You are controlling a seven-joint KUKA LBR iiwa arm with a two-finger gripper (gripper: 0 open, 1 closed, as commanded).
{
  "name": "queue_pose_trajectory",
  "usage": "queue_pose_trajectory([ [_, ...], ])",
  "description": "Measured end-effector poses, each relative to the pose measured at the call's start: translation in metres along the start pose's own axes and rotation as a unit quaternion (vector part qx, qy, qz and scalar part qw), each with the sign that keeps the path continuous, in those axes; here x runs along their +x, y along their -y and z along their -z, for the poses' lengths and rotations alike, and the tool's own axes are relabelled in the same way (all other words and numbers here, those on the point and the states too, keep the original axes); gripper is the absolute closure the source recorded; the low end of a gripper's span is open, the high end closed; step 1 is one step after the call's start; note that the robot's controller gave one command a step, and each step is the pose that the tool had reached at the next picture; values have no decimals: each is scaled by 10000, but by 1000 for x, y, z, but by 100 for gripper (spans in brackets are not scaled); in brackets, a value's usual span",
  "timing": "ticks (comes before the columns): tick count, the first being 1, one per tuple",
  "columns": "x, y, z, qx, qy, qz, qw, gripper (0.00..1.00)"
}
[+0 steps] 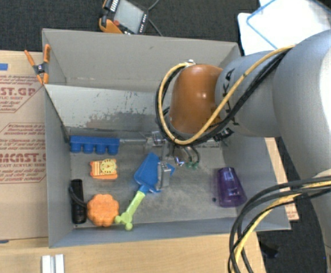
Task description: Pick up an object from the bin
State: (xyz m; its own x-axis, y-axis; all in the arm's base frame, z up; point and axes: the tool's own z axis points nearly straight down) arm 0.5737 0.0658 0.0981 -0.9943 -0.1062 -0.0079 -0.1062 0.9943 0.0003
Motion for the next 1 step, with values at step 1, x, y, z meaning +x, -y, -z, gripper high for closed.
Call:
queue_pose_trajectory([
  [1,18,-2,-3,-9,59,-163,9998,0],
])
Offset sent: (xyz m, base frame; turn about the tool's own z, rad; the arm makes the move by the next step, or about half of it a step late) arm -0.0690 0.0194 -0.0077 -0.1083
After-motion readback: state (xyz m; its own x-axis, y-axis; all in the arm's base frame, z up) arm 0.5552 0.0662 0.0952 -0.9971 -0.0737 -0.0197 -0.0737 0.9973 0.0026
